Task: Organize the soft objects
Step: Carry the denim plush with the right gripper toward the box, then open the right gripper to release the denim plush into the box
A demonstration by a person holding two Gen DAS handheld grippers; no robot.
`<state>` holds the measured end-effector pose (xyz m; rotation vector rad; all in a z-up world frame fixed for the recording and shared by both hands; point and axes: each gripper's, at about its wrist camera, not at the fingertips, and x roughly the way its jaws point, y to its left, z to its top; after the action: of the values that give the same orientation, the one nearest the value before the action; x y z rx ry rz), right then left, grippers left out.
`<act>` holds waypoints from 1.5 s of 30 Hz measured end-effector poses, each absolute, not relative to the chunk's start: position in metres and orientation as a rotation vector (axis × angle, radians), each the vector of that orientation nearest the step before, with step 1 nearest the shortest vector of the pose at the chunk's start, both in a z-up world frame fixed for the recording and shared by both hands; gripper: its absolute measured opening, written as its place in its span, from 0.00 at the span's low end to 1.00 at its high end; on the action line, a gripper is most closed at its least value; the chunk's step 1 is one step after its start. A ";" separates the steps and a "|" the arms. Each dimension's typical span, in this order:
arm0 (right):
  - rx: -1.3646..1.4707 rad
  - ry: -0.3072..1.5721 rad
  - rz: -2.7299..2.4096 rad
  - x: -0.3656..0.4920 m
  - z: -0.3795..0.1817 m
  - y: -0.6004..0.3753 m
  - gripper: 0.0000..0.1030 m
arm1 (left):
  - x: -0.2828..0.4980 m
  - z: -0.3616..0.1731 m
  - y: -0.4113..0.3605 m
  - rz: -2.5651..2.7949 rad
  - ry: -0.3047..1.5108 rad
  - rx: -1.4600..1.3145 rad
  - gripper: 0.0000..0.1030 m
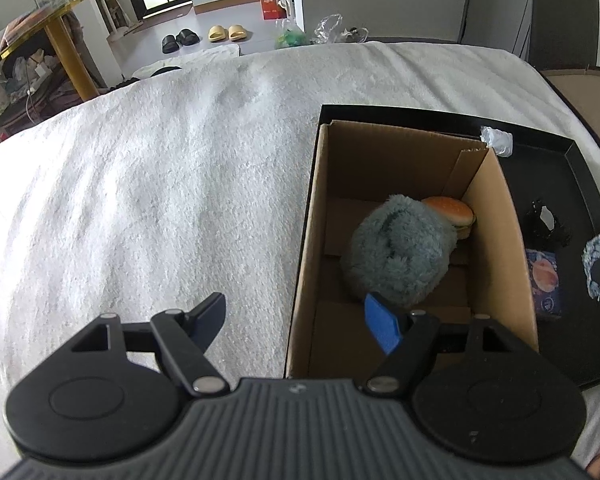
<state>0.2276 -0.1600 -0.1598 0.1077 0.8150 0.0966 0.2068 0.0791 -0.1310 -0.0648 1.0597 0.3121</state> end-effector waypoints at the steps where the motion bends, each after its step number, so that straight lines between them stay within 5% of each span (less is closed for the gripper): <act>1: 0.108 0.806 0.110 0.227 -0.157 -0.157 0.38 | 0.206 -0.131 0.080 0.309 1.059 -0.070 0.73; 9: 0.099 0.779 0.229 0.222 -0.138 -0.124 0.38 | 0.200 -0.132 0.084 0.275 1.039 -0.110 0.72; 17: 0.089 0.802 0.300 0.220 -0.133 -0.093 0.39 | 0.196 -0.139 0.091 0.234 1.035 -0.160 0.61; 28: 0.023 0.839 0.335 0.221 -0.142 -0.062 0.39 | 0.196 -0.157 0.108 0.201 1.057 -0.256 0.13; 45: 0.169 0.948 0.444 0.223 -0.143 -0.032 0.41 | 0.192 -0.160 0.122 0.172 1.045 -0.324 0.12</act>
<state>0.2232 -0.0319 -0.1426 0.1693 0.9482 0.4438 0.1916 0.1218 -0.1599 -0.3244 1.0452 0.1721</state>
